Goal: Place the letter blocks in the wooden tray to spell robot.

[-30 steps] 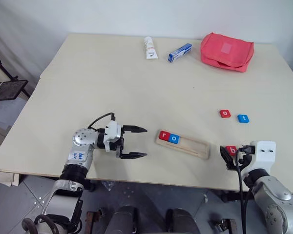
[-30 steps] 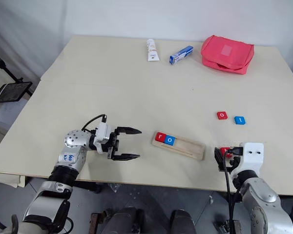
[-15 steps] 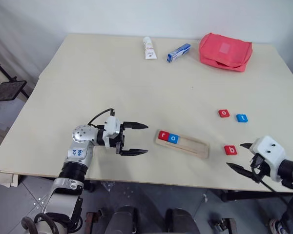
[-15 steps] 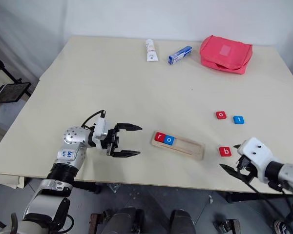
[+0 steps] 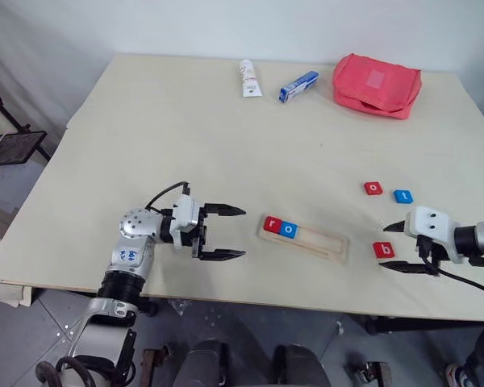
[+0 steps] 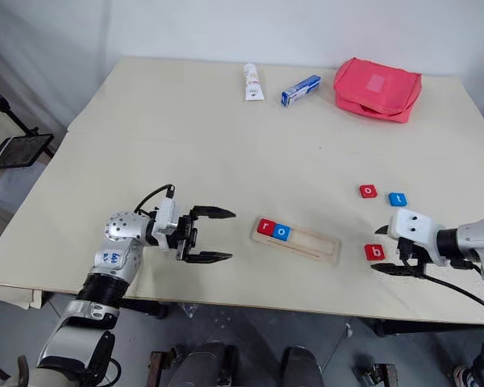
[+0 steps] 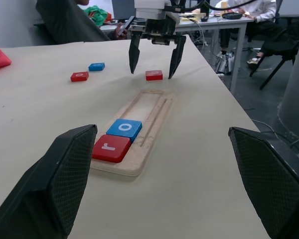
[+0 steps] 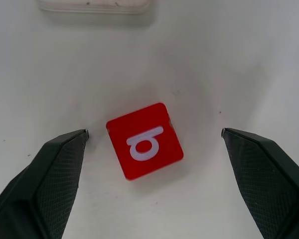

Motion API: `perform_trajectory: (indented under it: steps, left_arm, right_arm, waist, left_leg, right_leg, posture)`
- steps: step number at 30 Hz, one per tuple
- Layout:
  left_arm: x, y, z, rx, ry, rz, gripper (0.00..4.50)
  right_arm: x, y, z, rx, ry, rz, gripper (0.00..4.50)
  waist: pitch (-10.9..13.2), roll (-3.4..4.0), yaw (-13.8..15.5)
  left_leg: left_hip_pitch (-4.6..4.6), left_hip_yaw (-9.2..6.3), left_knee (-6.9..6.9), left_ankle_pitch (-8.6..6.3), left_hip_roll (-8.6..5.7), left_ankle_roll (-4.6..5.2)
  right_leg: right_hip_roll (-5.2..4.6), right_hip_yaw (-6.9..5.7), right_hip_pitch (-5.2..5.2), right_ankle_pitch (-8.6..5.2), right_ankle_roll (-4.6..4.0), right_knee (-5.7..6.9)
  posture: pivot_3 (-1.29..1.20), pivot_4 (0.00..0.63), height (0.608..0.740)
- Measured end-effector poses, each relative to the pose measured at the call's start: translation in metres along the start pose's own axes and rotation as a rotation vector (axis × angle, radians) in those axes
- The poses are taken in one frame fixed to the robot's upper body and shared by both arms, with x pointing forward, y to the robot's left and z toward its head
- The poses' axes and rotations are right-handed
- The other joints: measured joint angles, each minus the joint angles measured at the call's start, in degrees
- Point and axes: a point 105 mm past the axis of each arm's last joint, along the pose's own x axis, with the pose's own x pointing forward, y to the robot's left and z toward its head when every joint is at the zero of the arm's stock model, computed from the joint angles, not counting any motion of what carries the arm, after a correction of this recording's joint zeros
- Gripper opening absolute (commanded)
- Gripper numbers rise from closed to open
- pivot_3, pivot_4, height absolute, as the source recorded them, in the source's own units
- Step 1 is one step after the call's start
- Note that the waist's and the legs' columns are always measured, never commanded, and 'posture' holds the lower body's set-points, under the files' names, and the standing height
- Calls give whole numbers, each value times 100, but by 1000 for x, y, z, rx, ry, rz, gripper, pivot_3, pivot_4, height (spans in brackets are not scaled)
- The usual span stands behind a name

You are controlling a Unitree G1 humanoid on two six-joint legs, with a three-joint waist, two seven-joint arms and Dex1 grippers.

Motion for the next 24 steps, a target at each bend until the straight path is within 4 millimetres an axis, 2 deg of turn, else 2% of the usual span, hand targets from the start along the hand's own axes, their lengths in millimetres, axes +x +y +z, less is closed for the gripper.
perform_trajectory:
  steps: [1,4,11,20,24]
  left_arm:
    - [0,0,0,3,0,0,4500]
    - [0,-1,2,11,1,5,4500]
    - [-1,-2,0,8,4,24,4500]
    - [0,-2,3,19,2,26,4500]
    - [-1,-1,3,19,4,27,4500]
  right_arm:
    - [0,0,0,-4,3,7,4487]
    - [2,1,-1,-33,16,38,3851]
    - [3,6,-2,-58,30,80,1551]
    - [-2,1,-2,18,55,38,1463]
    - [-13,-2,15,72,35,-6,1463]
  waist:
    - [0,0,1]
    - [0,0,-1]
    - [-5,-11,0]
    - [-5,-11,9]
    - [-4,-9,5]
  left_leg:
    - [0,0,0,0,0,0]
    - [1,0,0,0,-1,0]
    - [3,-2,11,0,-2,0]
    - [0,-2,11,0,-6,1]
    - [-6,-2,6,0,-5,1]
  right_leg:
    - [-1,-2,0,0,0,0]
    - [-3,-7,3,0,0,0]
    - [-7,-13,15,0,0,-3]
    - [-16,-22,11,0,0,-1]
    - [-18,-32,1,0,0,1]
  posture:
    - [0,150,740]
    - [0,150,740]
    - [0,150,740]
    - [0,150,740]
    - [0,150,740]
